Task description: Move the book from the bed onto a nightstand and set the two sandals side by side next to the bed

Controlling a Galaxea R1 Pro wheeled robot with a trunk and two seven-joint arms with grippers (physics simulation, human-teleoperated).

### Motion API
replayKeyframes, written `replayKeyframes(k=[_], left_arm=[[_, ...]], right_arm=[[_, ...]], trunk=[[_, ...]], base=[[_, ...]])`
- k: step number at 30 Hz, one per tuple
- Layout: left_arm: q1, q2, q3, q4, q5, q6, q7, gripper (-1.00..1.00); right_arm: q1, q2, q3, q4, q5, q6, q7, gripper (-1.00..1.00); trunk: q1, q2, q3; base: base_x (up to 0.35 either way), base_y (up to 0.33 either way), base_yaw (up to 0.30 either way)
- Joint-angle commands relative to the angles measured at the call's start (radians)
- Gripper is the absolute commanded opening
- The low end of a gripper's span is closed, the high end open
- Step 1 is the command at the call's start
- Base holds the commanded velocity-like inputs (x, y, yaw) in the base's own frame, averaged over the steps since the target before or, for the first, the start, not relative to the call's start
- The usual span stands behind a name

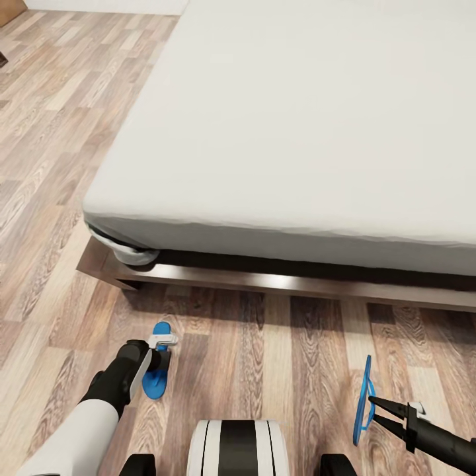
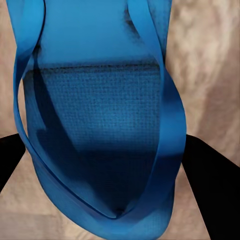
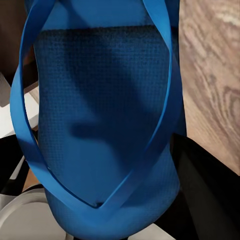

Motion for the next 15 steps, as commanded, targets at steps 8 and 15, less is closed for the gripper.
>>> replayKeyframes(k=[8, 15], left_arm=[[0.001, -0.002, 0.000, -0.001, -0.016, -0.024, -0.004, -1.00], [0.002, -0.001, -0.001, 0.020, -0.095, -0.087, -0.004, -1.00]], right_arm=[[0.000, 0.000, 0.004, 0.000, -0.006, 0.011, 0.003, -1.00], [0.000, 0.000, 0.004, 0.000, -0.006, 0.011, 0.002, -1.00]], trunk=[[0.000, 0.000, -0.001], [0.000, 0.000, -0.001]], base=[[0.003, 0.008, 0.000], [0.000, 0.000, 0.000]])
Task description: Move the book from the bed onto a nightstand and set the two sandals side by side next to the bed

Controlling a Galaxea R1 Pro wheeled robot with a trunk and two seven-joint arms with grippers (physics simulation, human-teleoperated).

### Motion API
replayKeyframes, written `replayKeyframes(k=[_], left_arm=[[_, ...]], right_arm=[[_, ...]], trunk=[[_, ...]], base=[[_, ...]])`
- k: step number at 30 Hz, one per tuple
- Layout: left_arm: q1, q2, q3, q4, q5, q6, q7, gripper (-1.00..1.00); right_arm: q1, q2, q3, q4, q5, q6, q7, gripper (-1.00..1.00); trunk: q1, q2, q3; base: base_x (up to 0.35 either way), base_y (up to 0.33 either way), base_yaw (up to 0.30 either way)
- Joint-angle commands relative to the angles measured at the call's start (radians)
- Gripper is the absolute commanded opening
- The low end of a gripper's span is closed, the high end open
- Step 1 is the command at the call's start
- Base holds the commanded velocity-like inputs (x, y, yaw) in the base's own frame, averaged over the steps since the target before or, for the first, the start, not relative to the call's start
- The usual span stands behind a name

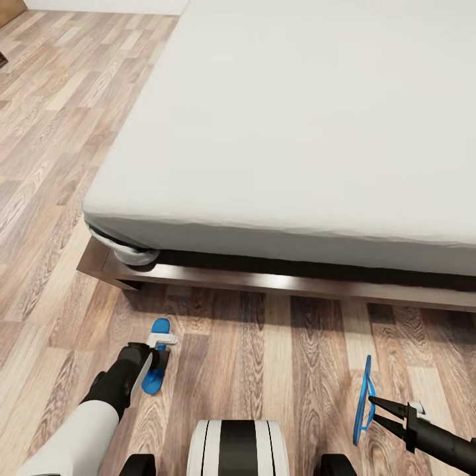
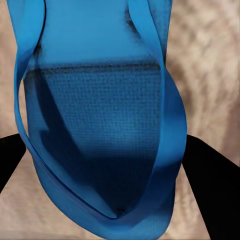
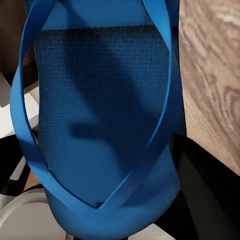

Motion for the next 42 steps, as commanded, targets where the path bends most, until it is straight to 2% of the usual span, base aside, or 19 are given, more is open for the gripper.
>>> replayKeyframes(k=[1, 4, 13, 29, 34, 42], left_arm=[[0.000, 0.000, 0.002, -0.001, -0.010, 0.003, -0.004, -1.00], [0.000, -0.001, 0.002, 0.000, -0.014, 0.002, -0.004, -1.00], [0.001, -0.001, 0.002, 0.001, -0.015, 0.004, -0.004, -1.00], [0.000, -0.003, 0.002, 0.001, -0.015, 0.004, -0.002, -1.00], [0.000, -0.003, 0.002, 0.001, -0.015, 0.004, -0.002, -1.00], [0.000, -0.003, 0.002, 0.001, -0.015, 0.004, -0.001, -1.00]], right_arm=[[0.000, 0.000, 0.004, 0.000, -0.006, 0.011, 0.002, -1.00], [0.000, 0.000, 0.004, 0.000, -0.006, 0.011, 0.002, -1.00], [0.000, 0.000, 0.004, 0.000, -0.006, 0.011, 0.003, -1.00], [0.000, 0.001, 0.004, 0.000, -0.006, 0.011, 0.002, -1.00], [0.000, 0.001, 0.004, 0.000, -0.006, 0.011, 0.002, -1.00], [0.000, 0.001, 0.004, 0.000, -0.006, 0.011, 0.002, -1.00]], trunk=[[0.000, 0.000, -0.001], [0.000, 0.000, -0.001], [0.004, -0.002, -0.035], [0.004, -0.002, -0.035], [0.006, -0.003, -0.055], [0.006, -0.003, -0.055]], base=[[0.000, 0.000, 0.000], [0.000, 0.000, 0.000], [0.000, 0.000, 0.000], [0.000, 0.000, 0.000], [0.000, 0.000, 0.000], [0.000, 0.000, 0.000]])
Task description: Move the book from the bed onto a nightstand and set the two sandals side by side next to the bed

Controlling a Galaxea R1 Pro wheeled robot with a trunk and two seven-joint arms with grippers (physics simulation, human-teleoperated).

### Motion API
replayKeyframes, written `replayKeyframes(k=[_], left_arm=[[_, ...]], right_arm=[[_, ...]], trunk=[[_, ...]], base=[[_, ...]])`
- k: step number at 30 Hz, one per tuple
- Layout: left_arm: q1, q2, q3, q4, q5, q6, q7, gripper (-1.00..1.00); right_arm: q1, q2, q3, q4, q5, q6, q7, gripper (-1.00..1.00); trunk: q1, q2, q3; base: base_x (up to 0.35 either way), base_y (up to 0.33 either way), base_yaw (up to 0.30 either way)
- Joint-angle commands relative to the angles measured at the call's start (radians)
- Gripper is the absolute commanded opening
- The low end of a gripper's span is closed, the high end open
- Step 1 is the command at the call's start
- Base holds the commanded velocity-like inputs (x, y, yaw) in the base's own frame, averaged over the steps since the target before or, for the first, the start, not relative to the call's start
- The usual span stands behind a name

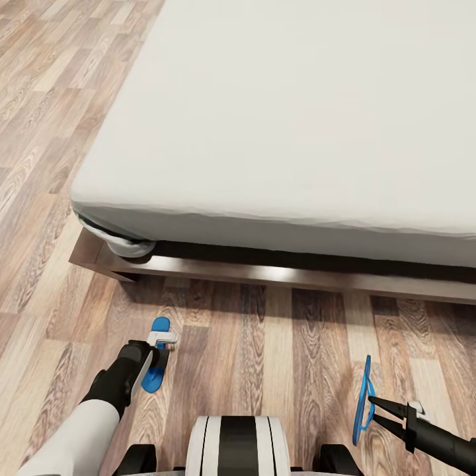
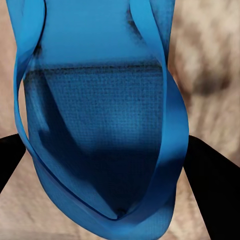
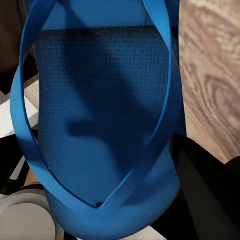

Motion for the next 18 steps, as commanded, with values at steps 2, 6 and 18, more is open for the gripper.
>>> replayKeyframes(k=[2, 6, 18], left_arm=[[0.001, 0.001, 0.001, 0.024, -0.005, -0.020, -0.002, -1.00], [0.000, 0.001, 0.001, 0.024, -0.005, -0.018, -0.002, -1.00], [0.000, 0.000, 0.001, 0.024, -0.005, -0.018, -0.001, -1.00]], right_arm=[[0.000, 0.000, 0.004, 0.000, -0.006, 0.011, 0.002, -1.00], [0.000, 0.000, 0.004, 0.000, -0.006, 0.011, 0.002, -1.00], [0.000, 0.000, 0.004, 0.000, -0.006, 0.011, 0.002, -1.00]], trunk=[[0.001, 0.000, -0.001], [0.000, 0.000, 0.007], [-0.002, 0.001, 0.019]], base=[[0.000, 0.000, 0.000], [0.000, 0.000, 0.000], [0.000, 0.000, 0.000]])
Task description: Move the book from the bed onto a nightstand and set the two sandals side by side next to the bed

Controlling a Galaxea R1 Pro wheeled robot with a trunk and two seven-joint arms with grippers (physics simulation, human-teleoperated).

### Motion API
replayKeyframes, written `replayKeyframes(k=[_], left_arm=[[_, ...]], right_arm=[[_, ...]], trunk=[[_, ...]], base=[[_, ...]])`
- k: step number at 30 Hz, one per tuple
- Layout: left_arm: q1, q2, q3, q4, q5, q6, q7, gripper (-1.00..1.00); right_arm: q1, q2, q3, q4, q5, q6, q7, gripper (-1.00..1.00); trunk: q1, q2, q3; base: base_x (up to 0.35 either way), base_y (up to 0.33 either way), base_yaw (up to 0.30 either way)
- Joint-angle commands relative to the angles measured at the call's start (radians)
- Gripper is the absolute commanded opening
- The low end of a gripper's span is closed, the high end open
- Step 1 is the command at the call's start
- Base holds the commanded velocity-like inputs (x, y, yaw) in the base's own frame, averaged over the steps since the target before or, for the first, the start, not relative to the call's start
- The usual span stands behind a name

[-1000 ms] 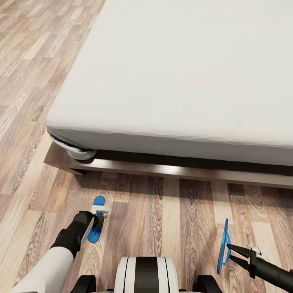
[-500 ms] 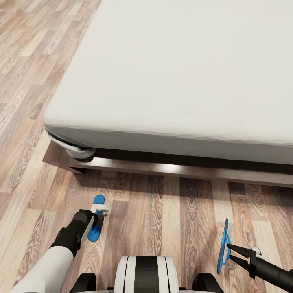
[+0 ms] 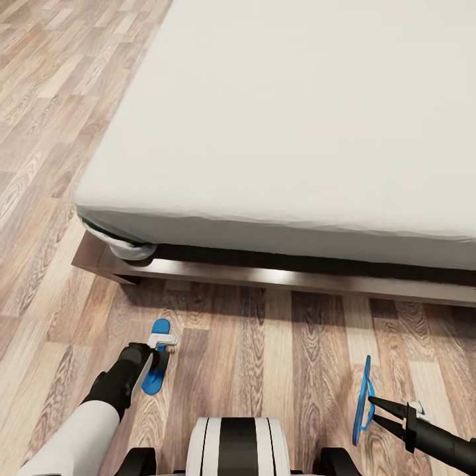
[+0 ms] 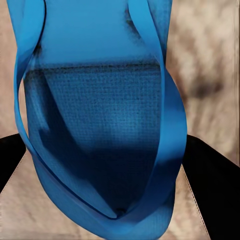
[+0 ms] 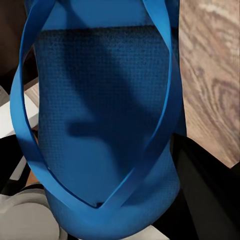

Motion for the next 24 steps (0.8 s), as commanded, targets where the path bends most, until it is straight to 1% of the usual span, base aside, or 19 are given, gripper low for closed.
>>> replayKeyframes(k=[1, 13, 14, 24], left_arm=[[0.000, -0.001, 0.002, -0.001, -0.006, 0.004, -0.003, -1.00], [0.000, 0.000, 0.004, -0.001, -0.005, 0.004, -0.003, -1.00], [0.000, 0.000, 0.004, -0.001, -0.005, 0.004, -0.003, 1.00], [0.000, 0.000, 0.005, -0.001, -0.004, 0.004, -0.003, 1.00]], right_arm=[[0.000, 0.000, 0.004, 0.000, -0.006, 0.011, 0.003, -1.00], [-0.001, 0.000, 0.005, 0.000, -0.006, 0.011, 0.003, -1.00], [0.000, 0.000, 0.005, 0.000, -0.006, 0.011, 0.003, -1.00], [0.000, 0.000, 0.005, 0.000, -0.006, 0.011, 0.003, -1.00]], trunk=[[0.000, 0.000, 0.000], [0.000, 0.000, 0.000], [0.000, 0.000, 0.000], [0.000, 0.000, 0.000]], base=[[0.000, 0.000, 0.000], [0.000, 0.000, 0.000], [0.000, 0.000, 0.000], [0.000, 0.000, 0.000]])
